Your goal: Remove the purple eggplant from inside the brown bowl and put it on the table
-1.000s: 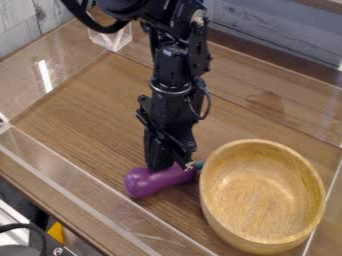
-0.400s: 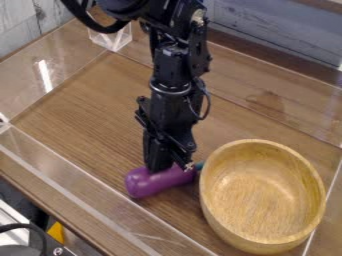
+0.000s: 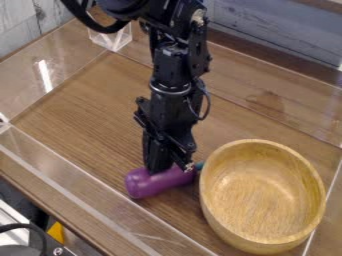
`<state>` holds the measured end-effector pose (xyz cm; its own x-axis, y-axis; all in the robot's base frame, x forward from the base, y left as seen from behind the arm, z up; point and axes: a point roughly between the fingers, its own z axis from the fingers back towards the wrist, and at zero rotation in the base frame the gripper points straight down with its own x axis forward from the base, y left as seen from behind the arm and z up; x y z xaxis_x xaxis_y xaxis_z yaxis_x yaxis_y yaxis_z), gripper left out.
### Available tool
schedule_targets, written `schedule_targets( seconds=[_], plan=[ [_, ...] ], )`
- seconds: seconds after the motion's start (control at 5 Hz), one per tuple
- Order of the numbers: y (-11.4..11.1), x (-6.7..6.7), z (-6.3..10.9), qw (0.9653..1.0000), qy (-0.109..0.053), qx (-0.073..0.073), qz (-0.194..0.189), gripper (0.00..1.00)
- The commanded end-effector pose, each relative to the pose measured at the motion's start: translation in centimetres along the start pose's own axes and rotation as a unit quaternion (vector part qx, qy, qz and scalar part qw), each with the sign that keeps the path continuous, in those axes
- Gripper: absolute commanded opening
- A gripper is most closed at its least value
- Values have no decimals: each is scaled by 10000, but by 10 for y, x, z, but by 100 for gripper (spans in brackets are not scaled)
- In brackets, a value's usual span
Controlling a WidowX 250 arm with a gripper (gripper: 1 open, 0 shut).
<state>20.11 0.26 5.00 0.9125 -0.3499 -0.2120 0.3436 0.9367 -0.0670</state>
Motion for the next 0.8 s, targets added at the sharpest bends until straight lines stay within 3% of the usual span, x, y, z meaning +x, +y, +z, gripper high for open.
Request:
schedule_targets(
  seconds=[0.0, 0.6],
  plan=[
    [4, 6, 16, 9994, -328, 96, 67, 0],
    [5, 4, 16, 9995, -276, 76, 166, 0]
  ],
)
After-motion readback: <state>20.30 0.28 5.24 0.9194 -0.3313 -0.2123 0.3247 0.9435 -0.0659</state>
